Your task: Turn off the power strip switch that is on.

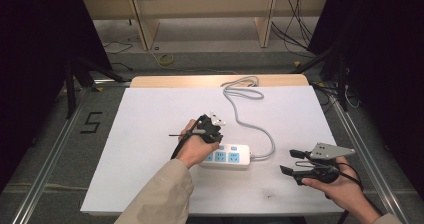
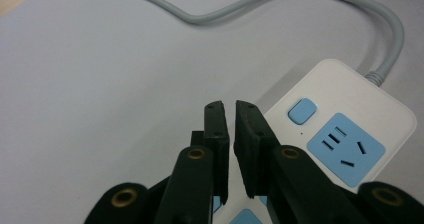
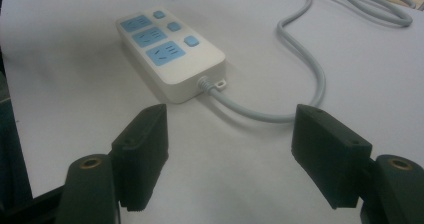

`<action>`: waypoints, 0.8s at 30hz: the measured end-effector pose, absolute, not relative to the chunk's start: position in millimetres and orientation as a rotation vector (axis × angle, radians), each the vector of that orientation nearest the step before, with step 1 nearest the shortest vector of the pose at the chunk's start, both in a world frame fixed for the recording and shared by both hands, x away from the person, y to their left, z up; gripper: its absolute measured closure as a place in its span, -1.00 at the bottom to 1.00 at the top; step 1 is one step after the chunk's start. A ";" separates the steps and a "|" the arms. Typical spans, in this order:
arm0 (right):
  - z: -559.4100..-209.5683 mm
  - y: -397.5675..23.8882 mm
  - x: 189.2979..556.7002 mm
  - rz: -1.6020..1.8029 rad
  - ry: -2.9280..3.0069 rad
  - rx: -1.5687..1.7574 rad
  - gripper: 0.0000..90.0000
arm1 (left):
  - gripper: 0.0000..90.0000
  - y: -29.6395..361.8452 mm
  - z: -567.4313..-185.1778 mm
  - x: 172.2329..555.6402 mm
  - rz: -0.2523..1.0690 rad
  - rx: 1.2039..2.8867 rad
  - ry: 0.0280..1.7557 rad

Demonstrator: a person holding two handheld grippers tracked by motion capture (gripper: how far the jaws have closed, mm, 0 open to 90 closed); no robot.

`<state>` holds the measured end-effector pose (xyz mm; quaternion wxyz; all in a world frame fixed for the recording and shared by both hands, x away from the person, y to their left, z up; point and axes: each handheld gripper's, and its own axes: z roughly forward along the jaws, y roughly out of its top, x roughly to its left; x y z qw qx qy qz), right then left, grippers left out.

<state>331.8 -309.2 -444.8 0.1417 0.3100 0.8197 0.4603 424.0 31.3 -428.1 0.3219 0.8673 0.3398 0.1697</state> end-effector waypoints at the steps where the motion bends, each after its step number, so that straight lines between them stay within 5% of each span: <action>1: -444.8 -309.2 331.8 1.328 2.366 0.895 -0.30 | 0.83 32.6 -427.6 424.1 0.450 2.278 0.890; 18: -444.8 -308.9 331.8 1.337 2.367 0.898 -0.30 | 0.42 50.9 -422.4 426.0 0.474 2.182 0.980; 24: -444.8 -308.6 332.0 1.339 2.365 0.900 -0.30 | 0.12 59.2 -420.6 426.4 0.473 2.111 1.030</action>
